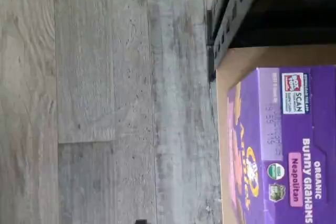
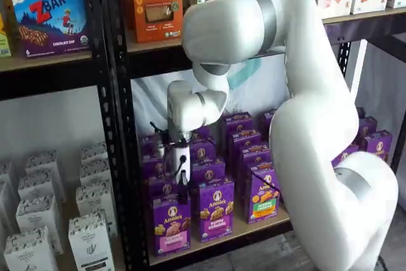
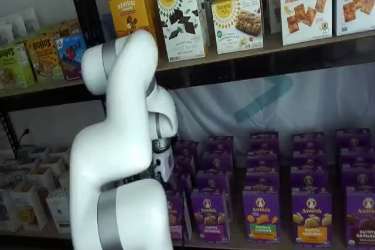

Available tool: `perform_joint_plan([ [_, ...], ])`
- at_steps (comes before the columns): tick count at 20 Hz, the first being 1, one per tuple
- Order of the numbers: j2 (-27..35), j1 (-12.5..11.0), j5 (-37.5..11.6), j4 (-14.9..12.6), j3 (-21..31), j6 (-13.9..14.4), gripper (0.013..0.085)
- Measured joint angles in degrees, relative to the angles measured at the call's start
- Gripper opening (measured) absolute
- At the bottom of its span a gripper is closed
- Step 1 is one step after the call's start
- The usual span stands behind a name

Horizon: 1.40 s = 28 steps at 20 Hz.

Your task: Pick up the purple box with a pink patch in the middle, on the bottom shelf, the first box from the left

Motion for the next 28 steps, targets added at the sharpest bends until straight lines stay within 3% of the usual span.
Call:
perform_joint_plan([
  [3,-0.8,-0.5,-0.4,3.3,1.1,-3.4,0.085],
  [14,-1.6,-1.5,-2.5,5.2,2.4,-6.1,0.085],
  [28,4.7,-1.0,-3.9,1.2,-3.6,-2.2,0.085],
])
